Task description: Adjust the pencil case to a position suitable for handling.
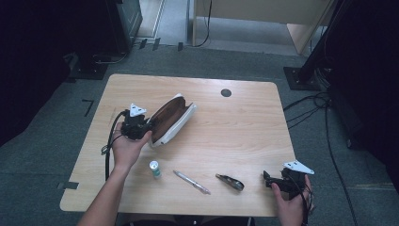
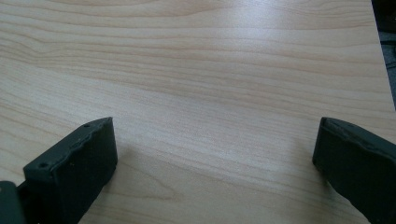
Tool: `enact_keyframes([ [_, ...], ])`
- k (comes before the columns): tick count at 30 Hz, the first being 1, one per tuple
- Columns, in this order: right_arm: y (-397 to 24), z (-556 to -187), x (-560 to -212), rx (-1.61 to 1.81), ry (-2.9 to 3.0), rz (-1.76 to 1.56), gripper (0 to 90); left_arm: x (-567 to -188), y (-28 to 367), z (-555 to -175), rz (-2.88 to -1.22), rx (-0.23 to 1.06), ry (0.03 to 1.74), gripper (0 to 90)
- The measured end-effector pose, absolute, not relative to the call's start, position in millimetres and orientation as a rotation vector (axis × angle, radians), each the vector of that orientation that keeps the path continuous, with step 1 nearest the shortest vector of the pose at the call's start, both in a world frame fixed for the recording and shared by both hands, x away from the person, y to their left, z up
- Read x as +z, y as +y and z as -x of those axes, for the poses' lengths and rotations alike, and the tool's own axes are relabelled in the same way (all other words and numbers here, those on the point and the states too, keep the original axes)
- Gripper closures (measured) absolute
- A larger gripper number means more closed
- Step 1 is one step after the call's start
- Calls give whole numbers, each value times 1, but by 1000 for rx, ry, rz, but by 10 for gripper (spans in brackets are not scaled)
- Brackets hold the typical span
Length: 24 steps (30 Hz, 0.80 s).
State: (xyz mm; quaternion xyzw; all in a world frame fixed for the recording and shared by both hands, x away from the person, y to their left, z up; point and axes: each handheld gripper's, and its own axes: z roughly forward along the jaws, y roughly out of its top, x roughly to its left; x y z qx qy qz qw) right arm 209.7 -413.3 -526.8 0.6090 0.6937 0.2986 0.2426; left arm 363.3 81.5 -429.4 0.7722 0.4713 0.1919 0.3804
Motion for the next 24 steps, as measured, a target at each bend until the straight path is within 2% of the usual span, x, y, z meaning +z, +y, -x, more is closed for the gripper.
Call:
enact_keyframes([
  [12,-413,-210,-527,816,1896,-1664,0,-433,59,-367,-2003,341,1188,811],
  [13,-413,-210,-527,816,1896,-1664,0,-434,58,-367,-2019,292,1176,794],
  [20,-413,-210,-527,816,1896,-1665,0,-433,62,-368,-1981,248,1158,629],
  [24,-413,-210,-527,815,1895,-1666,0,-432,64,-368,-1985,240,1134,594],
])
